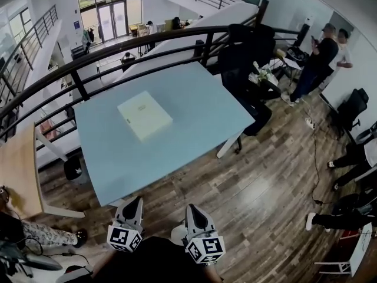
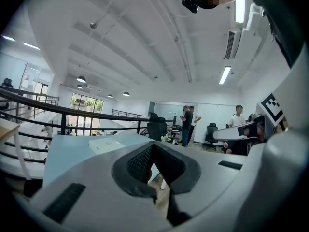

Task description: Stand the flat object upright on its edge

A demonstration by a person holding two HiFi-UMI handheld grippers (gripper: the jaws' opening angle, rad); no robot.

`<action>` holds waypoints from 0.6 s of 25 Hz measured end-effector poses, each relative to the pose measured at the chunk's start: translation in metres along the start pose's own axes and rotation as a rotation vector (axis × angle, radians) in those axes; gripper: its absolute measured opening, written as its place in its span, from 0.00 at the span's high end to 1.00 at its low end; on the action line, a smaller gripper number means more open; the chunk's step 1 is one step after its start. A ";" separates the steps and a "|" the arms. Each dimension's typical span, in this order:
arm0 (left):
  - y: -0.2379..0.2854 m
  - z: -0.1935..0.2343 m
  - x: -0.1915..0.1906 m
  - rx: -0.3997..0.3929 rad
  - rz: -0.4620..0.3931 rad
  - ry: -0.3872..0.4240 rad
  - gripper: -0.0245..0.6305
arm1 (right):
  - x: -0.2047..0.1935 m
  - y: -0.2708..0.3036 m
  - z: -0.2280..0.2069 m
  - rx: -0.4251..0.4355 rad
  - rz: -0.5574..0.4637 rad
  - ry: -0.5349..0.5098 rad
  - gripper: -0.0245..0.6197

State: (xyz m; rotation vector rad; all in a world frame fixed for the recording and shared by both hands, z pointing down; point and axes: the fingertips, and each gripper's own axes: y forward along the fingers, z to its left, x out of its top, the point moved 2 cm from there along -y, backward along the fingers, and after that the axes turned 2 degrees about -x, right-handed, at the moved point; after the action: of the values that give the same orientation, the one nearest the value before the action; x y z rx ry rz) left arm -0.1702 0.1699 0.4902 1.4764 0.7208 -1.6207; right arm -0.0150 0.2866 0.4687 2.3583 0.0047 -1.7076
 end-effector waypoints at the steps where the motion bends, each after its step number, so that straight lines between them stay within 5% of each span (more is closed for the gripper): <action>1: 0.006 -0.003 0.003 0.011 -0.004 -0.001 0.96 | 0.003 0.003 -0.006 0.009 0.003 -0.003 0.95; 15: 0.095 -0.052 0.010 0.066 -0.033 0.003 0.96 | 0.043 0.030 -0.098 0.083 0.028 -0.042 0.95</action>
State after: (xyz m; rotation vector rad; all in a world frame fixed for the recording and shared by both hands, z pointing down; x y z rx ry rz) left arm -0.0623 0.1632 0.4826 1.5218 0.7031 -1.6822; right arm 0.0945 0.2696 0.4625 2.3684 -0.1071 -1.7762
